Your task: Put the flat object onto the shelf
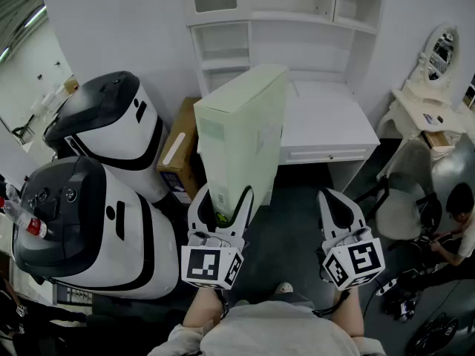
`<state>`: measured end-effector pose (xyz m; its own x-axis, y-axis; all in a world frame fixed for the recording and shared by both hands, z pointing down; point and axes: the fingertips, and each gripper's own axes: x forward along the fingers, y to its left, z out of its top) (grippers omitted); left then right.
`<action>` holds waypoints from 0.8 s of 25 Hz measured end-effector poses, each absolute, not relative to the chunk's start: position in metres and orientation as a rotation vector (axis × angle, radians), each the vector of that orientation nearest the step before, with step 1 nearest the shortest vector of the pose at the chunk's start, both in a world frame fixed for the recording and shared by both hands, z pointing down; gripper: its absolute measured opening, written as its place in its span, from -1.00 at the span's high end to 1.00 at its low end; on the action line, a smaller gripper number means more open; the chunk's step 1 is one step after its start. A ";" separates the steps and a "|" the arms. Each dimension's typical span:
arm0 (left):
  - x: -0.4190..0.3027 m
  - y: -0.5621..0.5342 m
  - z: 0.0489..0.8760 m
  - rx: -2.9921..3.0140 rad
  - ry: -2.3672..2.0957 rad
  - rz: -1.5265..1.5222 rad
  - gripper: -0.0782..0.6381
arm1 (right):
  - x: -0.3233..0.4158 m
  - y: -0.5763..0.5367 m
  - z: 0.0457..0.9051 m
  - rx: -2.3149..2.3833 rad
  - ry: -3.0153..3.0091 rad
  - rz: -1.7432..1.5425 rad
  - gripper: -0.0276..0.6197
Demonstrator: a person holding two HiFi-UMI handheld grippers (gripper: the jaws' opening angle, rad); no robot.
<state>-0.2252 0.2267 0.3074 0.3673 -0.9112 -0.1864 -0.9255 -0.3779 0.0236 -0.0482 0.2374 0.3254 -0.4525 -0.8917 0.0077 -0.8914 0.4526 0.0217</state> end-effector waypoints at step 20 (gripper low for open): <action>-0.210 0.218 0.303 -2.534 1.681 0.269 -0.01 | -0.031 0.229 0.323 1.675 -2.675 -0.004 0.90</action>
